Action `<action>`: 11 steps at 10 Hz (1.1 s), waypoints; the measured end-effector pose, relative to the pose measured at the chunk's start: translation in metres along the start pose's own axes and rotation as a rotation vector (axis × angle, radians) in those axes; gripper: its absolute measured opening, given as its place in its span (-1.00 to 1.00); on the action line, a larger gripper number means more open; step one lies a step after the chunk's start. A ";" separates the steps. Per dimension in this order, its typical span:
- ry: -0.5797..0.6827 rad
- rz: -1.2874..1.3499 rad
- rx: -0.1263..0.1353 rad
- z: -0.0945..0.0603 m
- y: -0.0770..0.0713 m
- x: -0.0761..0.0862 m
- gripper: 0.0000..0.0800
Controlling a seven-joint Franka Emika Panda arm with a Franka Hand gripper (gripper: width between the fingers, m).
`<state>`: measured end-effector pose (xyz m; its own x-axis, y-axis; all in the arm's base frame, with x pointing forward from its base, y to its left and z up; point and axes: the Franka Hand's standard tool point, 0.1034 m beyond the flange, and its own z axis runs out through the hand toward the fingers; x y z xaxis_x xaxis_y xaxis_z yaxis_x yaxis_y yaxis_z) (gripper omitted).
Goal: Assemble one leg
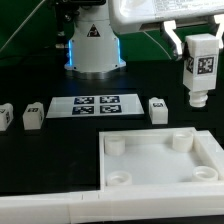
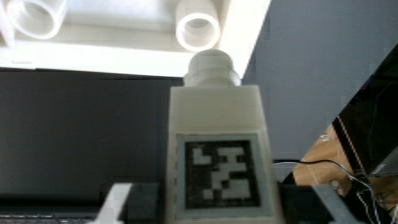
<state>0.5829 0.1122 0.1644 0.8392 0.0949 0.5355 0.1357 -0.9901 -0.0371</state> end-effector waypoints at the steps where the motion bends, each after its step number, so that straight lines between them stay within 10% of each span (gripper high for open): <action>1: -0.005 0.002 -0.003 0.013 0.003 0.003 -0.27; 6: -0.001 0.003 -0.012 0.065 0.010 0.004 -0.27; 11: -0.022 -0.005 -0.006 0.082 0.003 -0.008 -0.27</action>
Offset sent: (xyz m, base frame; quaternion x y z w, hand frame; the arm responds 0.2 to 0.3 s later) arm 0.0330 -0.0032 -0.0326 -0.0010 0.0332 -0.0007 0.9994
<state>0.6198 0.1168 0.0911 0.8499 0.1019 0.5170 0.1369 -0.9901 -0.0298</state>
